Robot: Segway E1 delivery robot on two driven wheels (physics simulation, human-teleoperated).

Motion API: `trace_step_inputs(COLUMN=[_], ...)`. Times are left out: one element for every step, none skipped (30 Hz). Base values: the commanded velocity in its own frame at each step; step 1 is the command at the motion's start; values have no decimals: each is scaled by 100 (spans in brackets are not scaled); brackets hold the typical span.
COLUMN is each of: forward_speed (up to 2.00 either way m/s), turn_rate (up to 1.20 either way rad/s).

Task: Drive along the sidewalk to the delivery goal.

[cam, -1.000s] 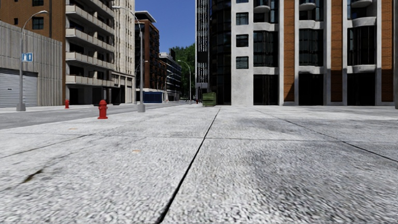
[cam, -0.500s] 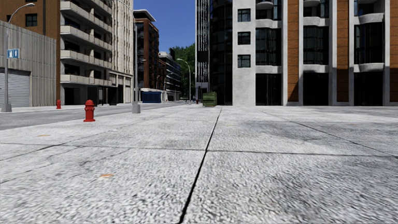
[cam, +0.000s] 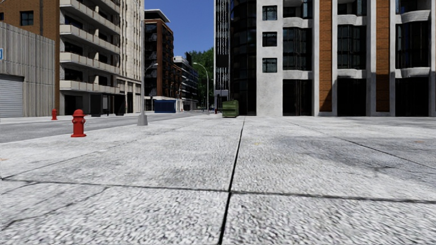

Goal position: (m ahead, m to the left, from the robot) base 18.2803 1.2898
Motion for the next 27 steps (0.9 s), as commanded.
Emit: trace_step_inputs(forward_speed=[200,200,200,200,200,200,200,200,200,200,200,200,200,200,200,200,200,200,200,200,200,200,200,200,200,200,200], turn_rate=[0,0,0,0,0,0,0,0,0,0,0,0,0,0,0,0,0,0,0,0,0,0,0,0,0,0,0])
